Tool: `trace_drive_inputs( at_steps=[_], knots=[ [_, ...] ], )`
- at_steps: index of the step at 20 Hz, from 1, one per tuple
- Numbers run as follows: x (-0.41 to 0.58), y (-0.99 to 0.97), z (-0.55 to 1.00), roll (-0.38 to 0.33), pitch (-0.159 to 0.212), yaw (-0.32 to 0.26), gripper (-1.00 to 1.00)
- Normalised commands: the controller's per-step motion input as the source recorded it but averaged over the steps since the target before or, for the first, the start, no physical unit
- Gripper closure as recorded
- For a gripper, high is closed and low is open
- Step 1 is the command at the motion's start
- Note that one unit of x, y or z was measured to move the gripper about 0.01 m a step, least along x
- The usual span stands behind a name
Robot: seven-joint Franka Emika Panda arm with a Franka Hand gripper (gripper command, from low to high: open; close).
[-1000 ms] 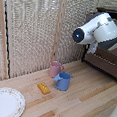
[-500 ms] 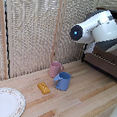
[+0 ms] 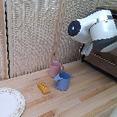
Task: Propose to navigate your clamp on the clench of the first drawer. Use gentle force to register to the cabinet. Send posterior your swing mandate till over it lurks, a cup of pink essence. Fortify your grip after aiming concentric with the pink cup’s periphery. Manoeuvre the pink towards the cabinet's top. Drop your compression till the cup is resting inside.
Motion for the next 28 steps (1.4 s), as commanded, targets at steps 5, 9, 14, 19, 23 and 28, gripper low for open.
trace_drive_inputs(
  at_steps=[5, 9, 14, 19, 23, 28],
  knots=[
    [0.089, 0.15, 0.1, 0.293, 0.0, -0.251, -1.0],
    [0.094, 0.15, 0.09, 0.294, 0.0, -0.25, -1.0],
    [0.17, 0.16, 0.09, 0.293, 0.0, -0.23, -1.0],
    [0.29, 0.16, 0.11, 0.269, 0.0, -0.195, -1.0],
    [0.323, 0.17, 0.11, 0.267, 0.0, -0.183, -1.0],
    [0.35, 0.11, 0.21, 0.237, 0.0, -0.171, -1.0]
  ],
)
